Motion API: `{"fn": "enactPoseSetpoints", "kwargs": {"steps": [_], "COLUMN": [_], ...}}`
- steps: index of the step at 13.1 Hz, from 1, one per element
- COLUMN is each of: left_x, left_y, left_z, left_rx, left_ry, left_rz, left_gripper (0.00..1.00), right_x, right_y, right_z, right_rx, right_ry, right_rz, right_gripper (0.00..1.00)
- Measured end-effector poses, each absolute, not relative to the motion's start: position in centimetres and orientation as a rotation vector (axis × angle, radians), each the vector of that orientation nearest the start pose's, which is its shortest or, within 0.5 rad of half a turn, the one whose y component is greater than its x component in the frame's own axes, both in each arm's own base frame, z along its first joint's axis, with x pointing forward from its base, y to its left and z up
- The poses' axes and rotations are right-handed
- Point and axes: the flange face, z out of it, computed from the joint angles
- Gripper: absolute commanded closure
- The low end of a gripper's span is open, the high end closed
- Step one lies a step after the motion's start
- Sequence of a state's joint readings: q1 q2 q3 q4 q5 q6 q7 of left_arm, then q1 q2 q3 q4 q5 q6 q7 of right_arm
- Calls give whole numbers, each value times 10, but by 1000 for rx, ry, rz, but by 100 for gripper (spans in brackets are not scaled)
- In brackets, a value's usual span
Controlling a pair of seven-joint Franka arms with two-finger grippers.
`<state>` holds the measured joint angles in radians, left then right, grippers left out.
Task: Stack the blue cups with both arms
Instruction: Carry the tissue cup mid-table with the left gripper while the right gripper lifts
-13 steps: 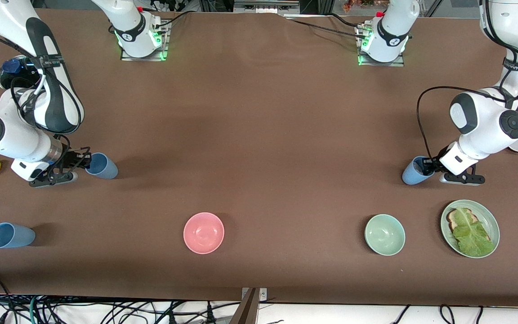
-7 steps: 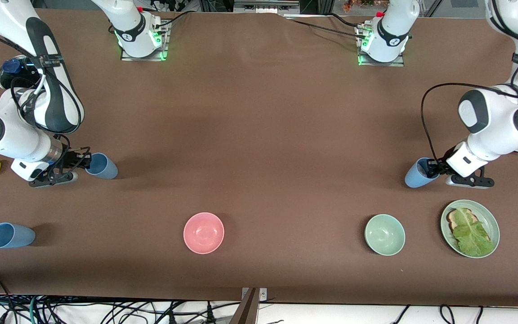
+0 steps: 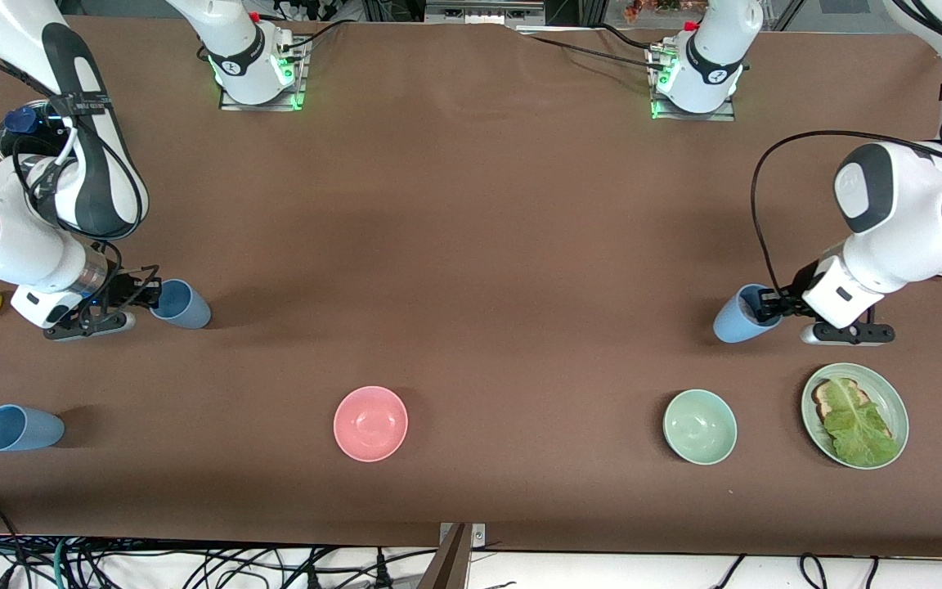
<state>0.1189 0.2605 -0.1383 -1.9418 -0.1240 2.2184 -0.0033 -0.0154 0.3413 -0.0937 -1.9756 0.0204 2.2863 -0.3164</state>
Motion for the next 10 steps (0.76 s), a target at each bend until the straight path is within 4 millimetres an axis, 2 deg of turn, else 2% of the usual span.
{"fn": "enactPoseSetpoints", "kwargs": {"steps": [2,4,6,10], "left_x": [608,600,588,556], "left_y": [-53,-103,-154,-243], "left_z": [366,378,386,392], "left_rx": [-3269,-3233,-3192,-3145], "left_ry": [-172,-234,-271,-413], "left_rz": [-22,-20,-32,-56], "left_gripper": [100,100,100,100], "right_x": [605,609,614,621], "right_y": [-62,-60,-57,-56], "right_z": [306,323,340,377], "right_rx": [-3132,-3127,-3120,-3111], "right_ry": [-317,-322,-330,-333], "right_rz": [53,64,84,123], "right_gripper": [100,100,100,100]}}
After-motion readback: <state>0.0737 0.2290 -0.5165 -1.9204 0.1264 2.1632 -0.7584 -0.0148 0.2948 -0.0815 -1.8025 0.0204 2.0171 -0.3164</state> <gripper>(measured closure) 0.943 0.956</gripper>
